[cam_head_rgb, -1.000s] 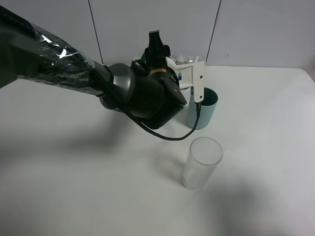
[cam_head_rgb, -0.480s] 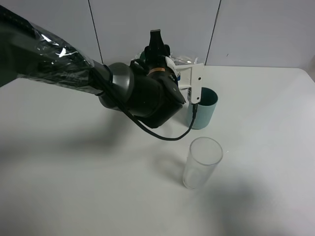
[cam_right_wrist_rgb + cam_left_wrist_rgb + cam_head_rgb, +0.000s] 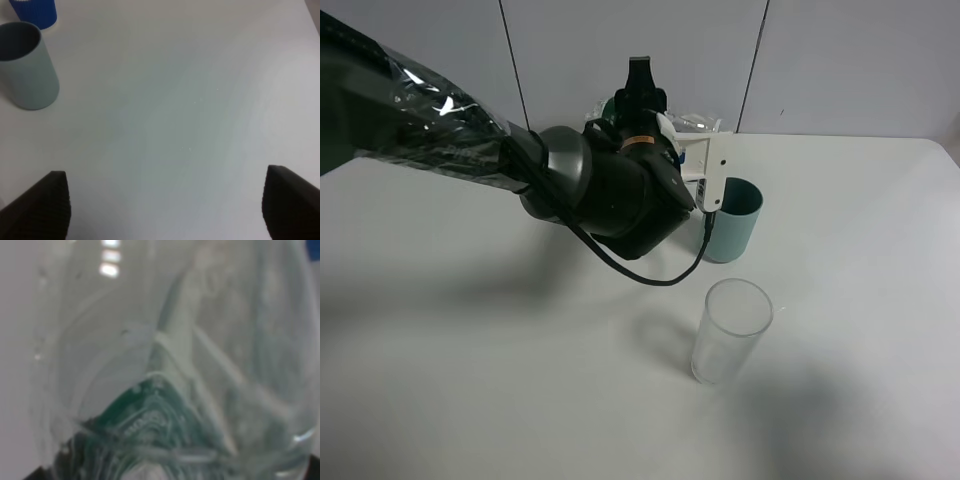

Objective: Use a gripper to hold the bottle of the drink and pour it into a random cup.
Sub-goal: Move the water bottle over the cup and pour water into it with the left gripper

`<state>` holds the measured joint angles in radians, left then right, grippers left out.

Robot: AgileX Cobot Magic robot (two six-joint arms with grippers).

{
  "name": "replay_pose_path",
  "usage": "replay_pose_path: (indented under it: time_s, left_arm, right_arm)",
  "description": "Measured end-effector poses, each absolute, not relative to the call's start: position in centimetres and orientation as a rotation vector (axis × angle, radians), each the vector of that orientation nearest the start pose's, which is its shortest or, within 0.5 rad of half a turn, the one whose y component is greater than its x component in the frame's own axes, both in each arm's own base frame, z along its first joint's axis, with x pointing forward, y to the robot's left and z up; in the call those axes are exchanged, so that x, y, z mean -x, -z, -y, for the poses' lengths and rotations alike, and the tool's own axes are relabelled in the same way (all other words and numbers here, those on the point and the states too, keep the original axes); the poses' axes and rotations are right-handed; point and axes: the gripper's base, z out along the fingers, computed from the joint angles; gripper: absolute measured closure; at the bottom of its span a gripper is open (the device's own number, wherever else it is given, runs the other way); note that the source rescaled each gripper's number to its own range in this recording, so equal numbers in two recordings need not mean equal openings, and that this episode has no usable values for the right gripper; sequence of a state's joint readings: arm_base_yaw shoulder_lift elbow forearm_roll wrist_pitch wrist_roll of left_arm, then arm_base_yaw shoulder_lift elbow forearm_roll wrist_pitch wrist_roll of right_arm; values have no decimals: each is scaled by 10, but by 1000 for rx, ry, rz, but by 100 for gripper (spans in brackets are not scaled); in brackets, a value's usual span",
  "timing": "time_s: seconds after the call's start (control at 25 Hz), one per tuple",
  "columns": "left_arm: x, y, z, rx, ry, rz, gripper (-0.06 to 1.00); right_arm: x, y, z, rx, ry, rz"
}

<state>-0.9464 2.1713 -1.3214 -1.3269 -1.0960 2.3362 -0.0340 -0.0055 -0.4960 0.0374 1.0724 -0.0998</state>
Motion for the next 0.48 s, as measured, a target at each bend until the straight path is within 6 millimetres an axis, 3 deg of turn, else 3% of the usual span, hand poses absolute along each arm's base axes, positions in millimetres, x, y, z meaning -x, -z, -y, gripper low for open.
replay_pose_path:
  time_s: [0.48]
  left_arm:
    - [-316, -163, 305, -1282, -1223, -1393, 94]
  right_arm:
    - [6, -275, -3, 70, 38, -2053]
